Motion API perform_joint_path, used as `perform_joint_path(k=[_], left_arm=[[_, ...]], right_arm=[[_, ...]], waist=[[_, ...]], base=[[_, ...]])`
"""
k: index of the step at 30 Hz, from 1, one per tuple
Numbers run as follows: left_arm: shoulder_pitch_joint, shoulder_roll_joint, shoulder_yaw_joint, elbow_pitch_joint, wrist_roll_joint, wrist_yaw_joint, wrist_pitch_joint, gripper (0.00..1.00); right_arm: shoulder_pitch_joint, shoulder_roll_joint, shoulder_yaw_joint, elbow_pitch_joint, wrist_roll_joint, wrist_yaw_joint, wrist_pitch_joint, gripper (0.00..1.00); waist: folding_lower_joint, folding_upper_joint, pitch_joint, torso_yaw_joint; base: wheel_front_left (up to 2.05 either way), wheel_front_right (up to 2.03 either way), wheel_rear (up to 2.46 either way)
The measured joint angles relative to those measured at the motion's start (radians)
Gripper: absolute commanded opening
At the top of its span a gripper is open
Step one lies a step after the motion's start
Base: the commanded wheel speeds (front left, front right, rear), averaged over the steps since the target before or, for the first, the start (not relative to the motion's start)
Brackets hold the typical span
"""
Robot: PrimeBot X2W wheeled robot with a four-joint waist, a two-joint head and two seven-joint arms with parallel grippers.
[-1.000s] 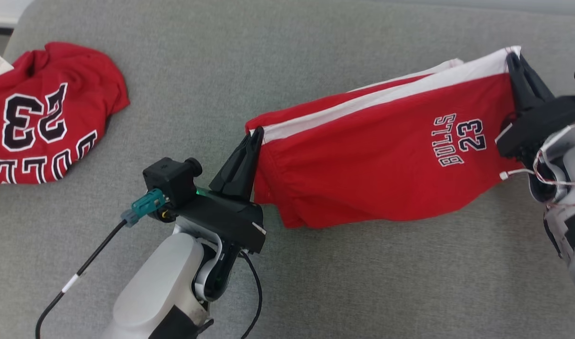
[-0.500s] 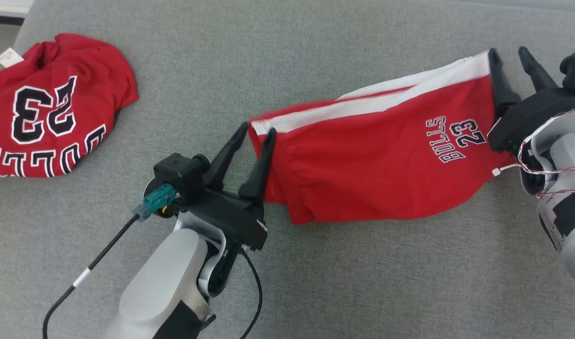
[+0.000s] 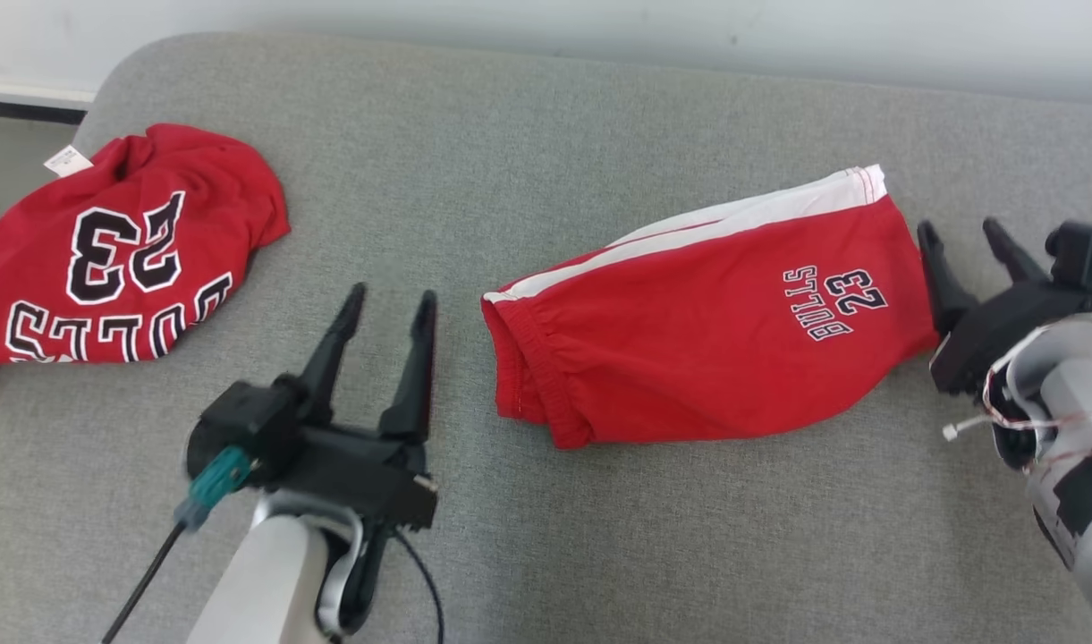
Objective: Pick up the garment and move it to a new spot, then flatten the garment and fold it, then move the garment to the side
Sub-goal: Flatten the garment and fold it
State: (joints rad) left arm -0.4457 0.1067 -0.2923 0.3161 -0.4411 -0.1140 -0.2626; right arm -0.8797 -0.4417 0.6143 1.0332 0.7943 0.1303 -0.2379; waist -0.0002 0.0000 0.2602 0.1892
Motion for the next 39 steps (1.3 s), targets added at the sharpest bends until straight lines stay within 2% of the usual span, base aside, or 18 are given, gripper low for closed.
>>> perform_joint_path(k=[6, 14, 15, 16, 17, 18, 22, 30, 39], left_arm=[[0.125, -0.017, 0.133, -0.139, 0.123, 0.01, 0.0, 1.0], [0.247, -0.045, 0.25, -0.201, 0.229, 0.017, 0.0, 1.0], [0.251, -0.046, 0.256, -0.202, 0.232, 0.016, 0.0, 1.0], [0.251, -0.046, 0.256, -0.202, 0.232, 0.016, 0.0, 1.0], [0.255, -0.048, 0.262, -0.201, 0.242, 0.014, 0.0, 1.0], [0.255, -0.048, 0.262, -0.201, 0.242, 0.014, 0.0, 1.0], [0.255, -0.053, 0.27, -0.198, 0.248, 0.008, 0.0, 1.0], [0.298, -0.055, 0.266, -0.179, 0.249, -0.001, 0.0, 1.0], [0.377, -0.055, 0.278, -0.173, 0.258, -0.006, 0.0, 1.0]], right_arm=[[0.042, -0.008, 0.033, 0.018, 0.041, 0.0, 0.031, 1.0], [0.066, 0.004, 0.072, 0.047, 0.082, 0.0, 0.064, 1.0], [0.067, 0.006, 0.077, 0.047, 0.088, 0.0, 0.071, 0.86], [0.067, 0.006, 0.077, 0.047, 0.088, 0.0, 0.071, 0.36], [0.068, 0.006, 0.083, 0.049, 0.098, 0.0, 0.081, 0.14], [0.068, 0.006, 0.083, 0.049, 0.098, 0.0, 0.081, 0.0], [0.072, 0.01, 0.086, 0.05, 0.131, 0.002, 0.085, 0.0], [0.157, 0.005, 0.07, 0.019, 0.205, 0.002, 0.018, 0.0], [0.353, -0.059, 0.024, -0.052, 0.286, 0.002, -0.019, 0.0]], waist=[[0.0, 0.0, -0.007, 0.009], [0.0, 0.0, -0.003, 0.018], [0.0, 0.0, -0.002, 0.019], [0.0, 0.0, -0.002, 0.019], [0.0001, 0.0, -0.001, 0.023], [0.0001, 0.0, -0.001, 0.023], [0.0002, 0.0, -0.008, 0.027], [0.0002, 0.0, -0.068, 0.015], [0.0001, 0.0, -0.156, -0.036]], base=[[0.0, 0.0, 0.0], [0.0, 0.0, 0.0], [0.0, 0.0, 0.0], [0.0, 0.0, 0.0], [0.0, 0.0, 0.0], [0.0, 0.0, 0.0], [0.0, 0.0, 0.0], [0.0, 0.0, 0.0], [0.0, 0.0, 0.0]])
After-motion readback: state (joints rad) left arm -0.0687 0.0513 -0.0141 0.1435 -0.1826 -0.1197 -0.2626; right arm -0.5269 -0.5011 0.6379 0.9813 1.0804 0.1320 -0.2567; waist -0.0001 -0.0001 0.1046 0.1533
